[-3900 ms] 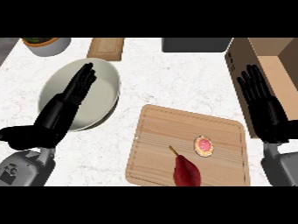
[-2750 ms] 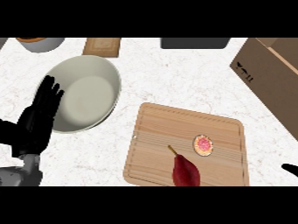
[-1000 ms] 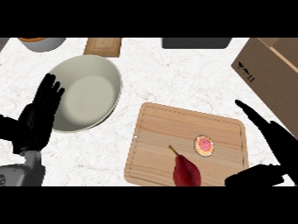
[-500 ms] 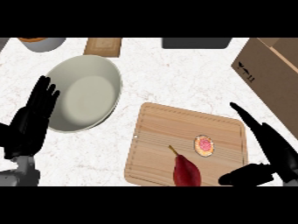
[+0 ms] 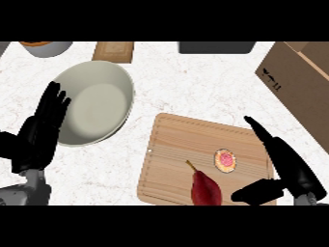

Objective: Pick the cupcake from the cutting board and place it in the cardboard box

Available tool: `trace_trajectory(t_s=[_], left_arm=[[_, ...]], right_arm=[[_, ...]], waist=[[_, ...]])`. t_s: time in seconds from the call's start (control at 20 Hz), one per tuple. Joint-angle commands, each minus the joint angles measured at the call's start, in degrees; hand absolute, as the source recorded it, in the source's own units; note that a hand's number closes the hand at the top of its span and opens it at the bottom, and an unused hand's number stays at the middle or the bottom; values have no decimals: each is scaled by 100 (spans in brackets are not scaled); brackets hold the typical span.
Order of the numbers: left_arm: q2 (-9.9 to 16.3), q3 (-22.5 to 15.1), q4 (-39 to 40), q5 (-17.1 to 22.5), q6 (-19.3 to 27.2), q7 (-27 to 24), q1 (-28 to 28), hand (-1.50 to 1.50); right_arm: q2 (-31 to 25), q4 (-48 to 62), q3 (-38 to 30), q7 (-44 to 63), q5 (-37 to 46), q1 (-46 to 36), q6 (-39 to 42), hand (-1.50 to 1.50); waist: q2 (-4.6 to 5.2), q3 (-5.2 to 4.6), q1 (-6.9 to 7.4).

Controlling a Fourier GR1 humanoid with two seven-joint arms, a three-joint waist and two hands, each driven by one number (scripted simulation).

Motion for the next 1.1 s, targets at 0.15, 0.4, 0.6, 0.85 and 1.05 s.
trace_trajectory(t_s=[0.15,0.4,0.6,0.85,1.05], left_arm=[[-140,189,405,-31,-223,-334,-86,0],[-3,374,185,-8,-308,48,-244,0],[64,606,269,104,-527,-161,-116,0],[-144,523,975,-86,-452,-434,-477,0],[-204,344,-63,-170,-319,286,-184,0]], right_arm=[[407,526,-164,54,284,-458,274,-150],[576,911,-207,-509,423,-382,283,-150],[587,919,-286,-671,571,-259,320,-150],[567,901,-323,-972,633,131,278,-150],[859,1192,-456,-584,723,-479,488,-150]], waist=[[4,-1,5],[3,0,5],[3,0,2],[8,-1,-31],[1,0,6]])
